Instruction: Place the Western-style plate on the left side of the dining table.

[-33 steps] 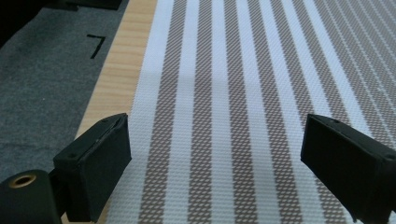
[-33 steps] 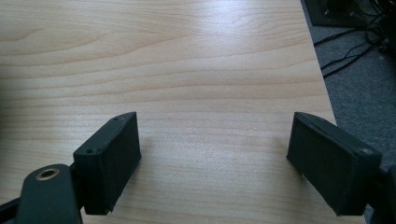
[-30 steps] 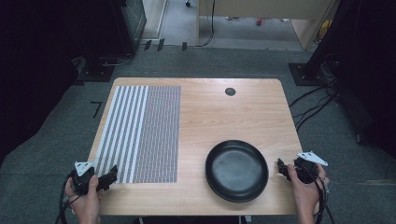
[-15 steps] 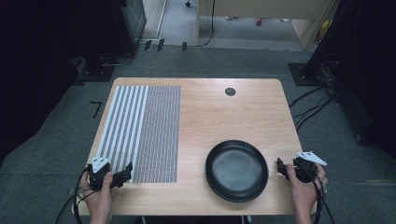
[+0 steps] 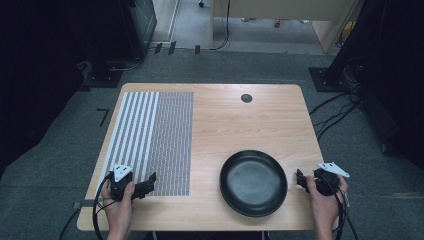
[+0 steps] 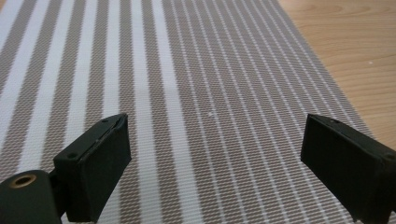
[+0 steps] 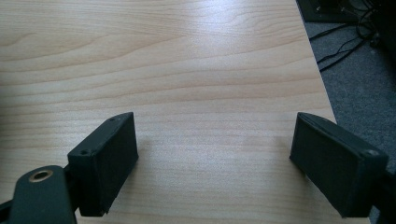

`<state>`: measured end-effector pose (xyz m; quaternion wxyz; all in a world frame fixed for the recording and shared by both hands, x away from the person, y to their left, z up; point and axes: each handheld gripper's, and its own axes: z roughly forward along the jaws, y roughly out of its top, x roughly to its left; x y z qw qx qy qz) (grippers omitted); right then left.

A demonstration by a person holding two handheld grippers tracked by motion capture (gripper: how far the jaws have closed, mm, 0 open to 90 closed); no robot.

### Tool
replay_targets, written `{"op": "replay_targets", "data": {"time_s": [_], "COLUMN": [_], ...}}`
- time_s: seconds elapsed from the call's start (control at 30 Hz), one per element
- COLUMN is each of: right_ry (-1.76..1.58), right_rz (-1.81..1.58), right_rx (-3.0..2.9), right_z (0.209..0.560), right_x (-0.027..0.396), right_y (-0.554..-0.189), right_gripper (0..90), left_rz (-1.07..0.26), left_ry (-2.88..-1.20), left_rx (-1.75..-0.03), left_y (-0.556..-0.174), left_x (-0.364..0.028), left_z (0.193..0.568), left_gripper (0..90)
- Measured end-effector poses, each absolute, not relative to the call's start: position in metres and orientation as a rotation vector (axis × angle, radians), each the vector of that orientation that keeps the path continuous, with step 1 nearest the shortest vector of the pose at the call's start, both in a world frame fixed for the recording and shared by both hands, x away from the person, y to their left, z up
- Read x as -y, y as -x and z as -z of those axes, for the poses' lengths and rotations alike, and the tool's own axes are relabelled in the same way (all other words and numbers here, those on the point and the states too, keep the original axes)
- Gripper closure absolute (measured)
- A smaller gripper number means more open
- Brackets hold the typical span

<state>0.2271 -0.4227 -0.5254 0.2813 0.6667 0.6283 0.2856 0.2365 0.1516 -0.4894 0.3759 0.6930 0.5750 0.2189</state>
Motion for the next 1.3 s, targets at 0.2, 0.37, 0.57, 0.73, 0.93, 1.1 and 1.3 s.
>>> {"op": "replay_targets", "data": {"time_s": [0.2,0.37,0.57,0.73,0.93,1.1,1.3], "right_ry": [-1.788,-1.788,-1.787,-1.786,-1.786,-1.787,-1.815], "right_rz": [-0.765,-0.764,-0.765,-0.765,-0.765,-0.765,-0.783], "right_rx": [-1.682,-1.682,-1.682,-1.683,-1.684,-1.683,-1.646], "right_z": [0.525,0.525,0.525,0.526,0.525,0.525,0.525], "right_x": [0.423,0.423,0.423,0.423,0.422,0.422,0.423], "right_y": [-0.227,-0.227,-0.227,-0.227,-0.227,-0.227,-0.221], "right_gripper": [14.1,14.1,14.1,14.1,14.1,14.1,15.2], "left_rz": [-0.537,-0.523,-0.497,-0.474,-0.45,-0.398,-0.39], "left_ry": [-1.806,-1.821,-1.863,-1.888,-1.906,-1.919,-1.949], "left_rx": [-1.421,-1.383,-1.321,-1.275,-1.201,-1.182,-1.145], "left_y": [-0.24,-0.241,-0.24,-0.243,-0.245,-0.242,-0.236], "left_x": [-0.132,-0.116,-0.092,-0.069,-0.041,-0.025,-0.003], "left_z": [0.486,0.482,0.478,0.473,0.468,0.476,0.481], "left_gripper": [8.3,8.3,8.3,8.4,8.4,8.4,8.4]}}
